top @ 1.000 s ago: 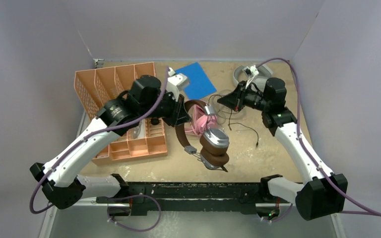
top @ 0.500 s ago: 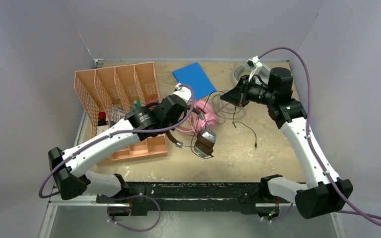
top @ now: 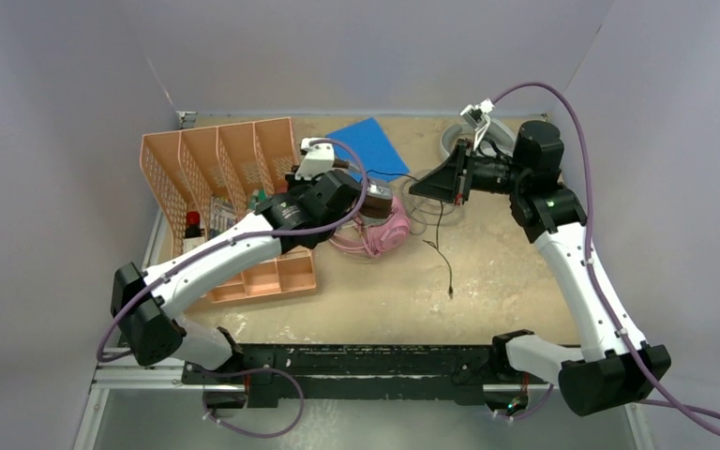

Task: Wrap the headphones
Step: Wrap the headphones cable around the headphones.

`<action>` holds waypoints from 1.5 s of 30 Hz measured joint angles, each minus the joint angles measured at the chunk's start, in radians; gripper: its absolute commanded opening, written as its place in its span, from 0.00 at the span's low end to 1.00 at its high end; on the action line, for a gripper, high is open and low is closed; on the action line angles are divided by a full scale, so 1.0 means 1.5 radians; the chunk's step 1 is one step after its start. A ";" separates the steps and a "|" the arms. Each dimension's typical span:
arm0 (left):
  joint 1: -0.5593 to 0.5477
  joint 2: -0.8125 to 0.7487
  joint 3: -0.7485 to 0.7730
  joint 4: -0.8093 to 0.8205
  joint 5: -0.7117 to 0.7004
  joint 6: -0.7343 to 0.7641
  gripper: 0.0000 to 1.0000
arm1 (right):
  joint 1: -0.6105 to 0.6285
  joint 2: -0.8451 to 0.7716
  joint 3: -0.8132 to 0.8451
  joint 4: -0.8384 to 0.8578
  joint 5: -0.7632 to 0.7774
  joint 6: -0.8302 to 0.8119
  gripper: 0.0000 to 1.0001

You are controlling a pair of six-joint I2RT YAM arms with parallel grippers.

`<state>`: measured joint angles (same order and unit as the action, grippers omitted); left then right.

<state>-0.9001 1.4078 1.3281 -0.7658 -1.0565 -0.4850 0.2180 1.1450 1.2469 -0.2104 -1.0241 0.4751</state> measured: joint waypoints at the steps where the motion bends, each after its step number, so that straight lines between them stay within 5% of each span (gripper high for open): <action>1: 0.012 0.010 0.001 0.005 -0.001 -0.016 0.00 | 0.003 -0.001 0.002 0.004 -0.007 0.004 0.00; 10: 0.072 0.112 0.093 0.053 0.039 -0.086 0.00 | 0.095 0.001 0.000 0.008 0.020 0.010 0.00; 15: 0.078 0.155 0.200 0.068 0.069 -0.098 0.00 | 0.144 -0.015 -0.092 0.070 0.087 0.030 0.00; 23: 0.122 0.148 0.261 0.095 0.258 -0.132 0.00 | 0.151 -0.050 -0.268 0.241 0.148 0.062 0.00; 32: 0.173 0.086 0.279 0.061 0.453 -0.138 0.00 | 0.151 -0.132 -0.348 0.365 0.237 0.036 0.06; 40: 0.172 0.031 0.294 0.020 0.614 -0.128 0.00 | 0.152 -0.166 -0.368 0.410 0.326 -0.038 0.00; 45: 0.177 0.024 0.306 -0.037 0.669 -0.111 0.00 | 0.157 -0.167 -0.368 0.447 0.386 -0.078 0.11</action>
<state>-0.6346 1.4433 1.7878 -0.8211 -0.0536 -0.6521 0.4538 0.8948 0.6952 0.4603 -0.4450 0.3576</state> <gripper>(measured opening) 0.068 0.051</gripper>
